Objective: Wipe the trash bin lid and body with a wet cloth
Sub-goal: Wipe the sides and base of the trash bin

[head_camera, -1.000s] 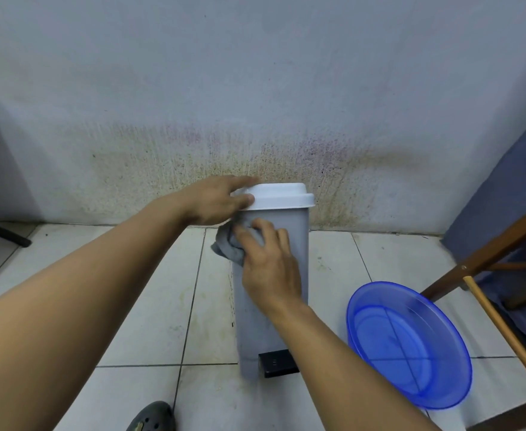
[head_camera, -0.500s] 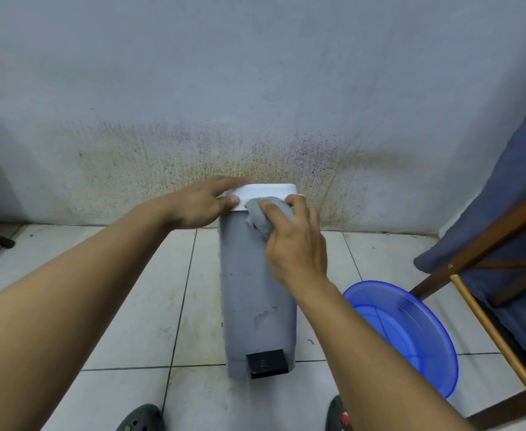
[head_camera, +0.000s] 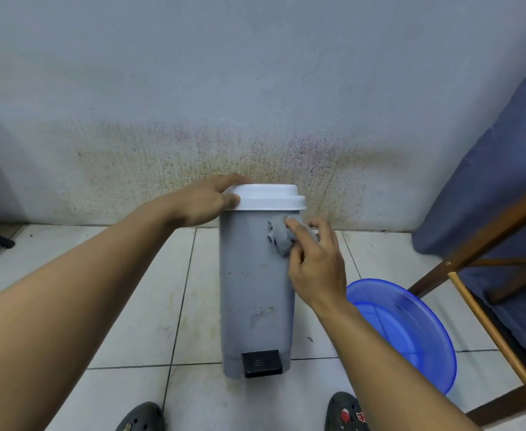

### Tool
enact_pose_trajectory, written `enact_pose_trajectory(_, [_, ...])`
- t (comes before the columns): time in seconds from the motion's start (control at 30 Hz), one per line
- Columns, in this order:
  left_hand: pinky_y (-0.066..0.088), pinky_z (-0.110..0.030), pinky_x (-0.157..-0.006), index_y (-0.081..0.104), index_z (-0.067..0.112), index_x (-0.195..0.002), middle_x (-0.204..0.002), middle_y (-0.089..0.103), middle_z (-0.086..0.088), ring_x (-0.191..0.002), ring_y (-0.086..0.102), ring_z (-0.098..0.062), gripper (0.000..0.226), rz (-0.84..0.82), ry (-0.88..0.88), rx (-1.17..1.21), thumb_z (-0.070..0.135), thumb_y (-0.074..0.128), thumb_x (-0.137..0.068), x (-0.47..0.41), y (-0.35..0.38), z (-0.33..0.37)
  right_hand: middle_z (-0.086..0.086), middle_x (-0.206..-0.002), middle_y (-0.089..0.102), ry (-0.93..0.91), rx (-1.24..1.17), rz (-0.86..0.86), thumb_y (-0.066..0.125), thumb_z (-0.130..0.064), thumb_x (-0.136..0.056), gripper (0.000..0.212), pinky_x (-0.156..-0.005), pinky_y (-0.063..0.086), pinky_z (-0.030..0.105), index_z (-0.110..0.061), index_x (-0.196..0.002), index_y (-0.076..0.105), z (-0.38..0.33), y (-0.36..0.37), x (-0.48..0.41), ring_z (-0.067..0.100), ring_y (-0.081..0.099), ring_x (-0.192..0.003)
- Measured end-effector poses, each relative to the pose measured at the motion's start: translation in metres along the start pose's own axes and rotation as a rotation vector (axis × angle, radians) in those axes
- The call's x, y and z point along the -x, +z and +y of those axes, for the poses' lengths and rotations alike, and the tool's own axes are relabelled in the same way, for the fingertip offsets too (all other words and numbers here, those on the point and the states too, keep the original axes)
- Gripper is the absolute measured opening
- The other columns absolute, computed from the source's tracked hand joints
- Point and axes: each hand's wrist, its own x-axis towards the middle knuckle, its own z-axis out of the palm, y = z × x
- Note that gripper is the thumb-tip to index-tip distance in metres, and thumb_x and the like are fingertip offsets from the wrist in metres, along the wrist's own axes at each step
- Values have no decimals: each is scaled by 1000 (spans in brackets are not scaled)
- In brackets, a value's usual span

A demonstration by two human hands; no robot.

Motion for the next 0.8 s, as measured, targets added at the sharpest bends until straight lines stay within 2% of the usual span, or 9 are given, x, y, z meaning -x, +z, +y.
enact_pose_trajectory(0.07, [34,-46,-113,43,41,-152,-160,44,4,-144,41,-23,45,27,4,-10,47,45,-108,-1,3,3,4,-125,49,-24,22,-49,54,-9,-88,51,-60,53,41,-31,-133,58,-8,8,5,30,53,-104])
enact_pose_trajectory(0.17, [35,-47,-115,42,40,-153,-159,45,1,-142,44,-25,59,41,18,-78,66,47,-101,-2,7,6,6,-126,49,-133,94,-109,60,-8,-86,51,-51,50,37,-29,-133,58,-28,16,0,32,51,-103])
enact_pose_trajectory(0.23, [35,-47,-117,38,39,-157,-159,44,-2,-143,44,-27,65,36,32,-154,66,51,-100,-7,9,9,7,-126,50,-242,182,-176,63,-7,-84,53,-47,39,32,-29,-133,57,-43,21,-7,32,50,-96])
enact_pose_trajectory(0.3, [33,-44,-117,36,37,-159,-160,43,-4,-144,43,-28,65,36,21,-171,61,52,-101,-10,9,10,7,-130,49,-286,214,-231,62,-5,-84,52,-51,29,32,-30,-130,58,-56,26,-13,30,47,-91])
enact_pose_trajectory(0.43, [35,-39,-105,41,37,-155,-153,48,-5,-138,47,-27,63,63,-5,-102,63,53,-100,-15,9,9,6,-132,43,-249,182,-277,54,-3,-87,55,-55,33,34,-33,-133,52,-65,33,-19,29,42,-92])
enact_pose_trajectory(0.63, [36,-40,-108,44,33,-155,-151,50,-10,-137,47,-30,70,140,9,-95,64,61,-95,-24,17,9,7,-137,36,-298,191,-406,59,-5,-86,60,-54,50,41,-29,-139,45,-56,41,17,31,38,-102])
enact_pose_trajectory(0.73, [34,-33,-101,46,33,-154,-150,50,-10,-136,48,-29,69,138,13,-78,64,62,-94,-27,14,4,6,-137,33,-304,177,-502,67,-7,-84,55,-51,50,40,-27,-132,47,-49,50,52,31,38,-102])
enact_pose_trajectory(0.8, [32,-31,-99,47,34,-153,-150,50,-9,-136,48,-28,68,146,14,-68,64,63,-94,-28,14,2,5,-129,44,-338,177,-537,76,-10,-76,54,-47,41,30,-25,-123,55,-43,52,80,29,46,-94])
